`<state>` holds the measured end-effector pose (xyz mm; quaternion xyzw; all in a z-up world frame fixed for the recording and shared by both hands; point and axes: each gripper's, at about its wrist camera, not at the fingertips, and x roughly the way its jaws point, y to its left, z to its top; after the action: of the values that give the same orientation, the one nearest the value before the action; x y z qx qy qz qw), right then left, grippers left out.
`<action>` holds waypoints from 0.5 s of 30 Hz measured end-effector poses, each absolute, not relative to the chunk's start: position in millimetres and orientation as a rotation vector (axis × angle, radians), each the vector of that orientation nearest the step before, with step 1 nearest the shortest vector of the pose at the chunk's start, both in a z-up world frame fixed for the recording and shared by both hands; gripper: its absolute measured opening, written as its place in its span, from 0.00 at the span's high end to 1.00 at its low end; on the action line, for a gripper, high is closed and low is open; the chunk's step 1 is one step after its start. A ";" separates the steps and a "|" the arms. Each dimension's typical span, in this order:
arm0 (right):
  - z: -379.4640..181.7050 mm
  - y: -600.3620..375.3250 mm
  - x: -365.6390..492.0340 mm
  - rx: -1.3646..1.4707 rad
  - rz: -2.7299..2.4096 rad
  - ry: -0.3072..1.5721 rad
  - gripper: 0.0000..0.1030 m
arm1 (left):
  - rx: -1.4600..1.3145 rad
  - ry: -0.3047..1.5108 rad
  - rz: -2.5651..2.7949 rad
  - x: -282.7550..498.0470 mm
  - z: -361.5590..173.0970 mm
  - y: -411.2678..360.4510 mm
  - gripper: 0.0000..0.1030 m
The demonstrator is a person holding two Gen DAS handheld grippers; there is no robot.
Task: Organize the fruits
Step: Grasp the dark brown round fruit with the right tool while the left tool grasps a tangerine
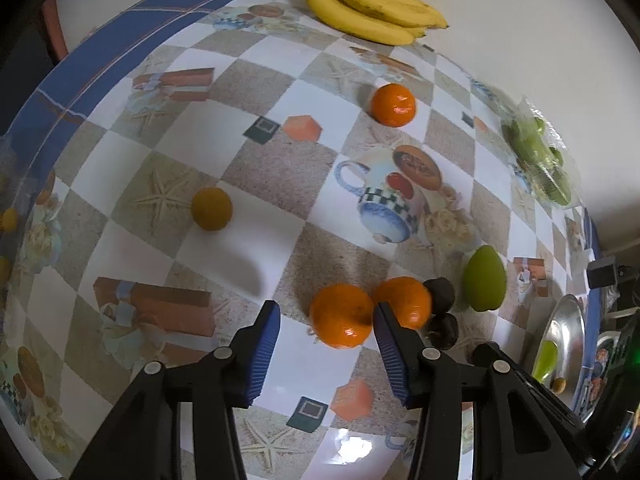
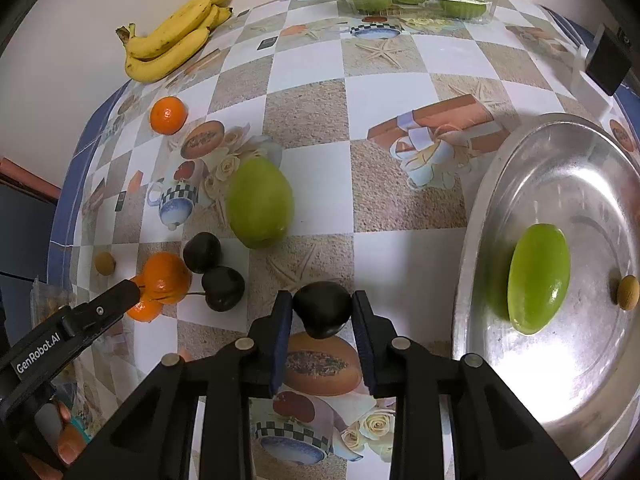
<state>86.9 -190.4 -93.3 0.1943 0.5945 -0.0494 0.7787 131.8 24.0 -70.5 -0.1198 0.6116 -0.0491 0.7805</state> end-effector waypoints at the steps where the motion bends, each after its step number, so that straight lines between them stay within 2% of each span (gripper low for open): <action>1: -93.3 -190.4 87.0 0.422 -0.106 1.285 0.70 | -0.276 1.328 -0.112 131.8 -71.4 25.1 0.49; 7: -89.4 -192.8 85.2 0.457 -0.090 1.275 0.70 | -0.281 1.346 -0.137 131.9 -75.1 19.8 0.50; 10: -84.5 -193.9 84.8 0.457 -0.093 1.263 0.70 | -0.313 1.348 -0.164 132.7 -75.3 19.3 0.64; 15: -75.6 -196.9 83.1 0.465 -0.091 1.244 0.70 | -0.309 1.341 -0.162 132.6 -72.2 17.7 0.65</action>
<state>83.1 -196.9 -75.6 0.2159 0.5770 -0.0421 0.7866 132.6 17.7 -72.2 -0.1426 0.6183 -0.0748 0.7693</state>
